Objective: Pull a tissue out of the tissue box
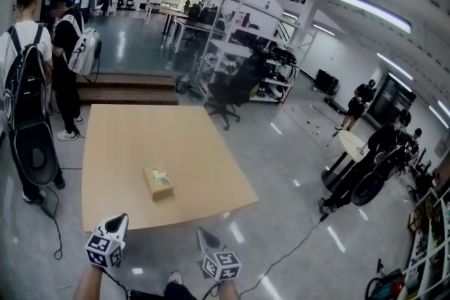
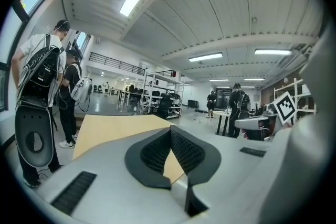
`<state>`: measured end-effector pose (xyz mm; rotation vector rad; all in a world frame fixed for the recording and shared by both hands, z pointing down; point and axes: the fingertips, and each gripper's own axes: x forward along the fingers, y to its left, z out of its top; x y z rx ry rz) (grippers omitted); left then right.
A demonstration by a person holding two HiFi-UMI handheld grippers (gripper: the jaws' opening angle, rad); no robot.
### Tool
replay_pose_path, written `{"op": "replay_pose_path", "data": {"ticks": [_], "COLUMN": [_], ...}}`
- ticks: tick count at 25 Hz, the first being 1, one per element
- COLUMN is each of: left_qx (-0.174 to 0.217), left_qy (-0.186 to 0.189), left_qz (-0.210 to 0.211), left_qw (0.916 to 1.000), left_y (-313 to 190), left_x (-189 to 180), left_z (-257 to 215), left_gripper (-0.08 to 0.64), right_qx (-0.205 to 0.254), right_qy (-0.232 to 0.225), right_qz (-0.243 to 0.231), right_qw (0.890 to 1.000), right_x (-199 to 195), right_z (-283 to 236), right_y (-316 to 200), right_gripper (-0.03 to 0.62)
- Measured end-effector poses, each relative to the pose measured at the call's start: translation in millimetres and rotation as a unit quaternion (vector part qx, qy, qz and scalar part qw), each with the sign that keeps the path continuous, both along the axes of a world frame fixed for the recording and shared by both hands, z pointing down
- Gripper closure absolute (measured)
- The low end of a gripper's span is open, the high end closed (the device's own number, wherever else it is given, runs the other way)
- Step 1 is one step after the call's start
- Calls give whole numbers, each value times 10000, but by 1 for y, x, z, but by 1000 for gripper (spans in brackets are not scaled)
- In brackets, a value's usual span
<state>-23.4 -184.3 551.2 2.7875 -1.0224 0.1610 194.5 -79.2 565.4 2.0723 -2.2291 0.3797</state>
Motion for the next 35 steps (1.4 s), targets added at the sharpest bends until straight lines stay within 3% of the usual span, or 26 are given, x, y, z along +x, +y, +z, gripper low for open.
{"op": "replay_pose_path", "data": {"ticks": [17, 35], "left_qx": [-56, -229], "left_qy": [-73, -64], "left_qz": [-181, -664], "left_qw": [9998, 9975], "left_y": [-72, -152], "left_x": [25, 24], "left_z": [17, 22], "left_gripper": [553, 553], "right_qx": [56, -147], "right_qy": [-57, -42], "right_qz": [-244, -815], "right_qw": [9997, 9966], "right_x": [29, 28], "right_z": [10, 17], "right_y": [-90, -192], "right_gripper": [588, 588]}}
